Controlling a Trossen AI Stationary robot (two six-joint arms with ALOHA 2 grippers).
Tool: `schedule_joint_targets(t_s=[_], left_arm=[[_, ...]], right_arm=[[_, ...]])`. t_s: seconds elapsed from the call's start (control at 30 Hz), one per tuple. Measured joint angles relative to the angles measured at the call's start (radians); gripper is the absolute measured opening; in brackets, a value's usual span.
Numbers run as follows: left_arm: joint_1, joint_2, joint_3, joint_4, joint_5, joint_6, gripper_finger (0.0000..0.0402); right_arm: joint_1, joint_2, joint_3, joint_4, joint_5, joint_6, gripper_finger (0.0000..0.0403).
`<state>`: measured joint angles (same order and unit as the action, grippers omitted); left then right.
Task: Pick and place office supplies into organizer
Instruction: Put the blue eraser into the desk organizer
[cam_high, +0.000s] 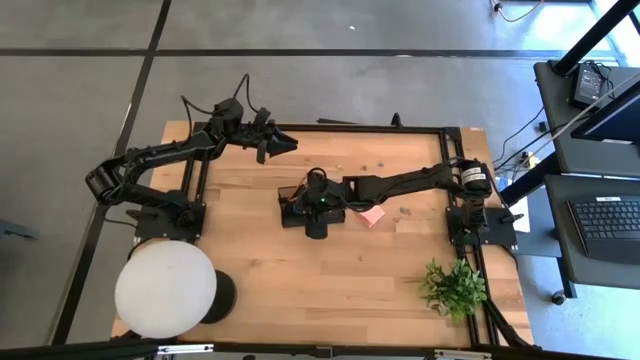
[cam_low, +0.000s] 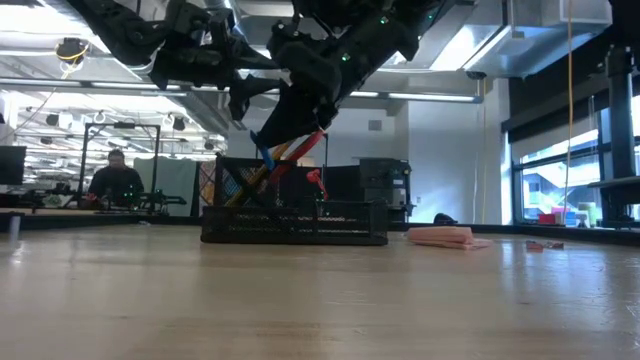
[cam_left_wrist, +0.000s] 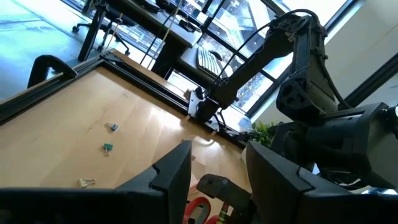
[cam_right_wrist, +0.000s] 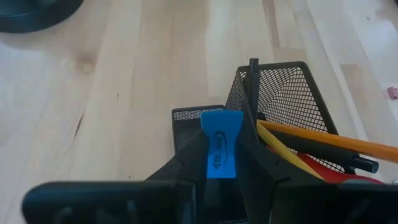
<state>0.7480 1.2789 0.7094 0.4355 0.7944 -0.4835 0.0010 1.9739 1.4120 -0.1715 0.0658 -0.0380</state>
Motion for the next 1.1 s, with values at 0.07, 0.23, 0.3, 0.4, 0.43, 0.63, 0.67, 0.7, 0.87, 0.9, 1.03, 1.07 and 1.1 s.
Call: schedule_joint_targets(t_s=[0.07, 0.23, 0.3, 0.4, 0.43, 0.63, 0.67, 0.7, 0.87, 0.9, 1.03, 1.07, 1.1], left_arm=[[0.000, 0.000, 0.000, 0.000, 0.000, 0.000, 0.0147], [0.000, 0.000, 0.000, 0.000, 0.000, 0.000, 0.0147], [0.000, 0.000, 0.000, 0.000, 0.000, 0.000, 0.0147], [0.000, 0.000, 0.000, 0.000, 0.000, 0.000, 0.0147], [0.000, 0.000, 0.000, 0.000, 0.000, 0.000, 0.0147], [0.000, 0.000, 0.000, 0.000, 0.000, 0.000, 0.0147], [0.000, 0.000, 0.000, 0.000, 0.000, 0.000, 0.0147], [0.000, 0.000, 0.000, 0.000, 0.000, 0.000, 0.0147], [0.000, 0.000, 0.000, 0.000, 0.000, 0.000, 0.0147], [0.000, 0.000, 0.000, 0.000, 0.000, 0.000, 0.0147], [0.000, 0.000, 0.000, -0.001, 0.000, 0.000, 0.0147], [0.000, 0.000, 0.000, -0.001, 0.000, 0.000, 0.0147], [0.000, 0.000, 0.000, -0.001, 0.000, 0.000, 0.0147]], right_arm=[[0.000, 0.000, 0.000, 0.000, 0.000, 0.000, 0.0074], [0.000, 0.001, 0.000, 0.000, 0.000, 0.007, 0.0074], [0.009, 0.001, 0.000, -0.001, 0.005, 0.000, 0.0074], [0.027, 0.004, -0.002, -0.003, 0.045, -0.049, 0.0074], [0.035, 0.005, -0.002, -0.006, 0.060, -0.066, 0.0074], [0.081, 0.010, -0.007, -0.019, 0.141, -0.072, 0.0074], [0.086, 0.008, -0.005, -0.017, 0.166, -0.077, 0.0074], [0.091, 0.008, -0.005, -0.017, 0.193, -0.091, 0.0074], [0.106, 0.008, -0.005, -0.015, 0.278, -0.122, 0.0074], [0.108, 0.008, -0.005, -0.017, 0.279, -0.121, 0.0074], [0.114, 0.012, -0.005, -0.009, 0.281, -0.114, 0.0074], [0.115, 0.014, -0.004, -0.010, 0.281, -0.114, 0.0074], [0.115, 0.016, -0.005, -0.016, 0.281, -0.114, 0.0074]])
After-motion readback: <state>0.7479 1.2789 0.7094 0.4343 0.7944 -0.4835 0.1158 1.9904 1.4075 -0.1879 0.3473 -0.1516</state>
